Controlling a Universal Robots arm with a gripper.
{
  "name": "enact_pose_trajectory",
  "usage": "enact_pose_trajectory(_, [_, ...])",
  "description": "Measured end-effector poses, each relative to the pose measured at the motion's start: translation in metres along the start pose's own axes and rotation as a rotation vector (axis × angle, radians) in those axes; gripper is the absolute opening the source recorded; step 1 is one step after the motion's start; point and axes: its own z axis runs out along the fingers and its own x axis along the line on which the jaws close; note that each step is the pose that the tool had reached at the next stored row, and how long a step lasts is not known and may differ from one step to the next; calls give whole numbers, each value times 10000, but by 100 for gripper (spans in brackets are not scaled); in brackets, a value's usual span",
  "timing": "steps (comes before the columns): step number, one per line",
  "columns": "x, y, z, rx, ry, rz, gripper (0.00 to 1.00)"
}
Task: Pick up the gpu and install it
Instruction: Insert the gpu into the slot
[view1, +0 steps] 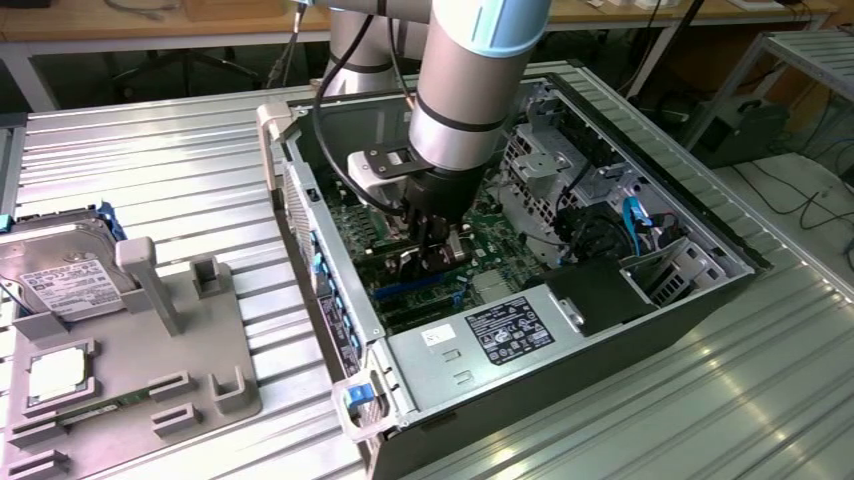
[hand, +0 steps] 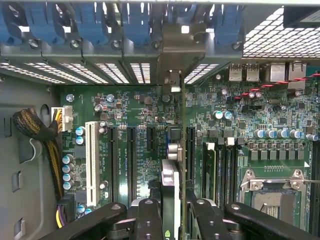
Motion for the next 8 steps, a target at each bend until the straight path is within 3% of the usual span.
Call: enact_pose_trajectory(8, [4,0,5,2,-3,44,28])
